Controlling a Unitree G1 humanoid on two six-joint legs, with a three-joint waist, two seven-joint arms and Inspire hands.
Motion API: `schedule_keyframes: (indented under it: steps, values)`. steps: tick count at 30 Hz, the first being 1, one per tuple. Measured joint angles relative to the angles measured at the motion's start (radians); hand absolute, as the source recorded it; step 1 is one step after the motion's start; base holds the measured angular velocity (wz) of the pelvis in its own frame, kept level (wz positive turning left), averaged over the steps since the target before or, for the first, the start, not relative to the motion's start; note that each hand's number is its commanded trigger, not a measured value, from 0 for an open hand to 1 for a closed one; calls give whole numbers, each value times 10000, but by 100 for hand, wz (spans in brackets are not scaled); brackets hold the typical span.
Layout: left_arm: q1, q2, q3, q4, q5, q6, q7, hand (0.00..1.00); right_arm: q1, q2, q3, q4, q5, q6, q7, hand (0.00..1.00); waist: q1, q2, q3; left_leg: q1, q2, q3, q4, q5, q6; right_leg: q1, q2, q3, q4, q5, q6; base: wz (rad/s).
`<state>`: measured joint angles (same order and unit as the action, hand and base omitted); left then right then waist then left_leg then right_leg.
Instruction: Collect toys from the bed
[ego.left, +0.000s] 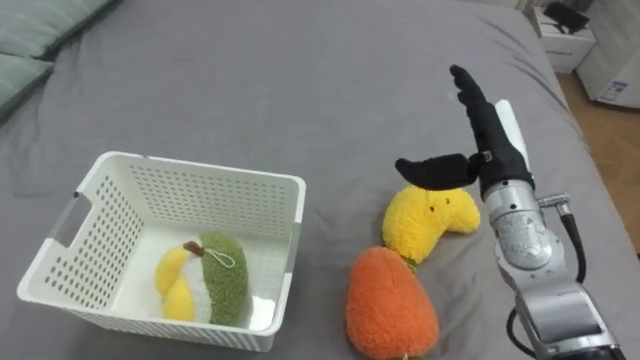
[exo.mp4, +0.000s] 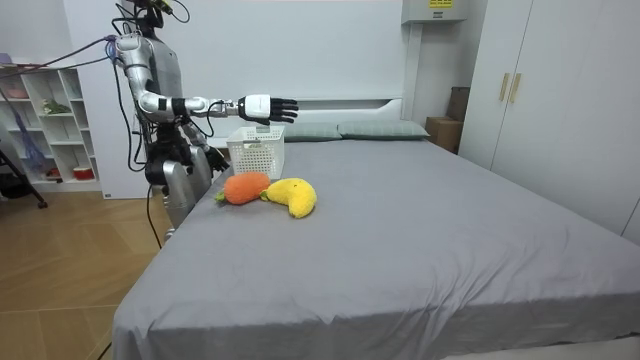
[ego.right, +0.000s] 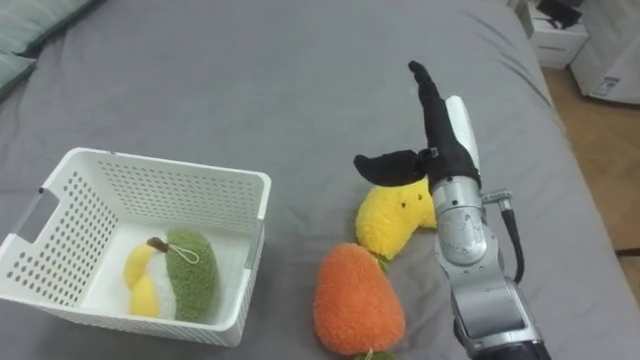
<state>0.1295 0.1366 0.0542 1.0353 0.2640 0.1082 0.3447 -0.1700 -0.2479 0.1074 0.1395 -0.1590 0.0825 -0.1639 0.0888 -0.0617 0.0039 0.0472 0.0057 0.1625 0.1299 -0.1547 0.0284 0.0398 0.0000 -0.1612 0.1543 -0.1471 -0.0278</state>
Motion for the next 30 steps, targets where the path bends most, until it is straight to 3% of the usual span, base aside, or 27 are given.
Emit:
schedule_keyframes:
  steps: [7, 14, 20, 30]
  values:
    - [125, -24, 226, -37, 10, -3, -8, 0, 528, -315, -637, 209, -3, 12, 40, 0, -180, -2, -1, -20, 15, 57, 3, -12, -18, -26, 12, 52, 11, 1, -3, -2]
    - [210, -16, 221, -38, 2, -1, 9, 0, 684, -336, -973, 932, -35, 43, 38, 0, -347, -9, 0, -21, 22, 75, 28, -12, -18, -35, 13, 59, -6, 0, -3, 0]
    - [210, 26, 205, -74, 2, -30, -4, 0, 704, -337, -941, 1351, -40, 55, 55, 0, -335, -80, 3, -114, 6, 29, 49, -10, -17, -62, -5, -32, -28, -3, -1, 3]
    - [155, 138, 176, -170, -6, -219, -29, 0, 134, -358, -863, 3239, 20, 100, 11, 0, -47, -296, -76, -642, 2, -38, 143, -1, -16, -534, -15, -97, -3, 1, -8, 2]
